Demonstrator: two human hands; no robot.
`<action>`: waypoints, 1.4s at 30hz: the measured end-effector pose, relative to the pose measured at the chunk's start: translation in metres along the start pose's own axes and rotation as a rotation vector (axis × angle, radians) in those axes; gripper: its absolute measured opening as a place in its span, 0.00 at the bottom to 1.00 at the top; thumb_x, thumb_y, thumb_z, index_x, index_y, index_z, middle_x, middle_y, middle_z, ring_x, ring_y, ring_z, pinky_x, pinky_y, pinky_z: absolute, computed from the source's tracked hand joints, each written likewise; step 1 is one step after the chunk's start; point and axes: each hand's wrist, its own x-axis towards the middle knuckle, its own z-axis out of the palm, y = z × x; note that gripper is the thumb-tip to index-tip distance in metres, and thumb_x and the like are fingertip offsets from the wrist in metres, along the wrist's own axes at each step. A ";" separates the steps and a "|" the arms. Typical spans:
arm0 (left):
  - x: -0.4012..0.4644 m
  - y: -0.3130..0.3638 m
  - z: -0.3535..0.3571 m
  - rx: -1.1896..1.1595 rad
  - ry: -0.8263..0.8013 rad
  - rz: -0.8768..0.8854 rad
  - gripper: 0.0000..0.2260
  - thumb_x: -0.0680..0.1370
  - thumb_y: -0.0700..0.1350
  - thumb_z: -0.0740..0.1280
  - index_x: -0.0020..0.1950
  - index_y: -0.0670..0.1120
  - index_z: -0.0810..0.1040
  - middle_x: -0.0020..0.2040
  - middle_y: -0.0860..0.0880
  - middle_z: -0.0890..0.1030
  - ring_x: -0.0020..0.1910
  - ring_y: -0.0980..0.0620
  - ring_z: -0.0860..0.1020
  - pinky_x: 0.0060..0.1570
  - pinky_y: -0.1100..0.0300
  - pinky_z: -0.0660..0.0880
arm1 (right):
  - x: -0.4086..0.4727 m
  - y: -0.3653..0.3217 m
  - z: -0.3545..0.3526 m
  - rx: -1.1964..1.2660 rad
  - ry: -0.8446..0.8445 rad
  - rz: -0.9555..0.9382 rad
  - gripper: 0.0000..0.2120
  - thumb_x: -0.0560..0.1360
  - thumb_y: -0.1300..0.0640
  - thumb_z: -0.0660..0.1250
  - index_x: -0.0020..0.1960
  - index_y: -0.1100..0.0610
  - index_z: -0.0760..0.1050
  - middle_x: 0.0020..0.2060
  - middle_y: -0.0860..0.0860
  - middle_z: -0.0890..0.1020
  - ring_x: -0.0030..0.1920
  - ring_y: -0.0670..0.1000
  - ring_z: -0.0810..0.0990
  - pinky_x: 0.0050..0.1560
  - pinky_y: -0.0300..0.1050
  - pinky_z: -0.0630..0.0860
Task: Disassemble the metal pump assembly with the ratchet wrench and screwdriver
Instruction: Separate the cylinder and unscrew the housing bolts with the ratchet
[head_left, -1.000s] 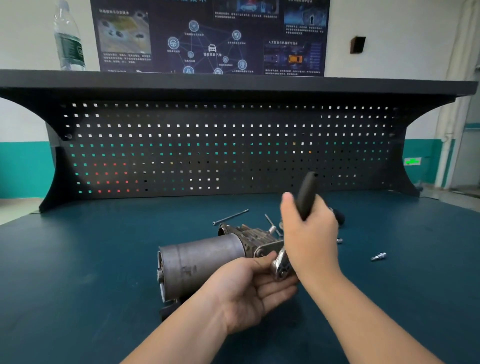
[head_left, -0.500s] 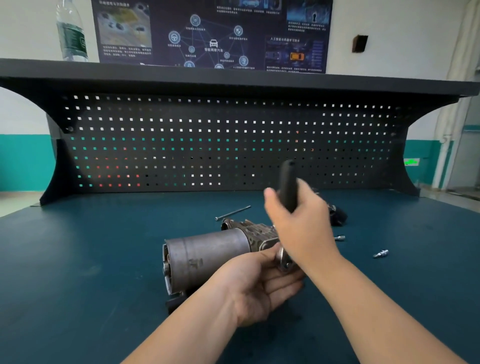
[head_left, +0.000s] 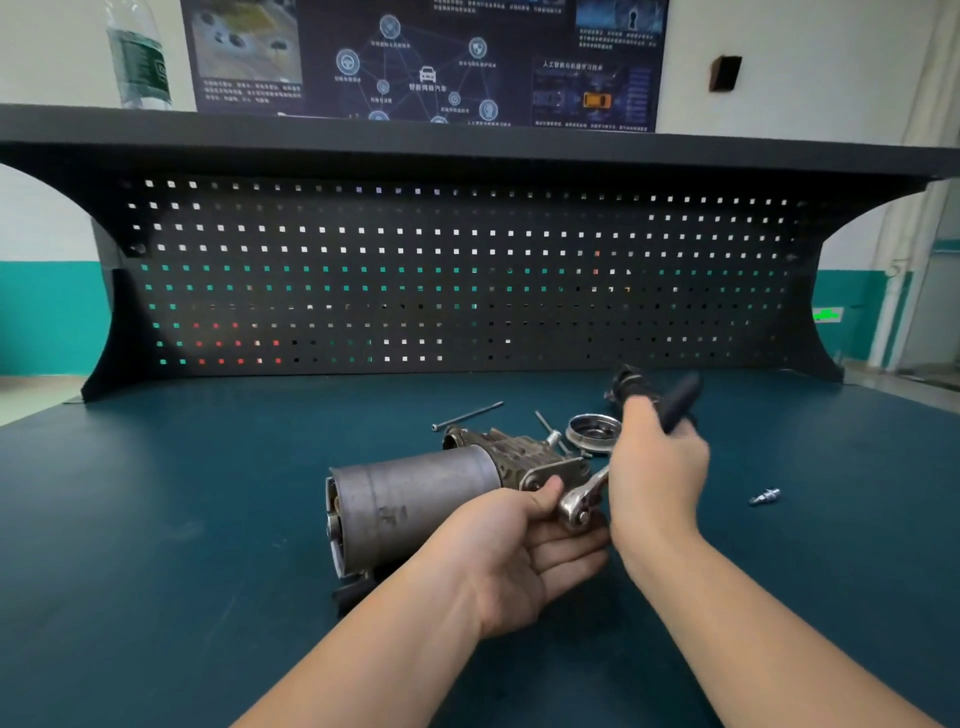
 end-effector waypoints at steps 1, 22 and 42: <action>-0.001 0.001 -0.001 -0.007 -0.008 0.002 0.11 0.79 0.43 0.64 0.46 0.36 0.80 0.41 0.38 0.84 0.34 0.45 0.84 0.33 0.53 0.81 | -0.006 -0.008 0.002 -0.010 -0.082 -0.185 0.11 0.72 0.50 0.64 0.34 0.54 0.71 0.21 0.43 0.74 0.22 0.41 0.72 0.25 0.33 0.67; -0.002 0.001 -0.008 0.051 0.011 0.014 0.12 0.75 0.43 0.69 0.32 0.40 0.83 0.39 0.42 0.85 0.33 0.48 0.84 0.29 0.59 0.80 | -0.026 -0.023 0.001 -0.145 -0.448 -0.564 0.09 0.72 0.43 0.63 0.34 0.40 0.69 0.23 0.40 0.73 0.25 0.42 0.71 0.27 0.30 0.64; -0.004 -0.002 -0.001 0.041 0.088 0.077 0.09 0.76 0.41 0.68 0.40 0.38 0.82 0.39 0.40 0.84 0.32 0.47 0.83 0.27 0.60 0.79 | -0.009 -0.013 0.002 0.012 -0.190 -0.150 0.10 0.73 0.47 0.64 0.36 0.50 0.72 0.25 0.44 0.73 0.24 0.43 0.71 0.28 0.38 0.68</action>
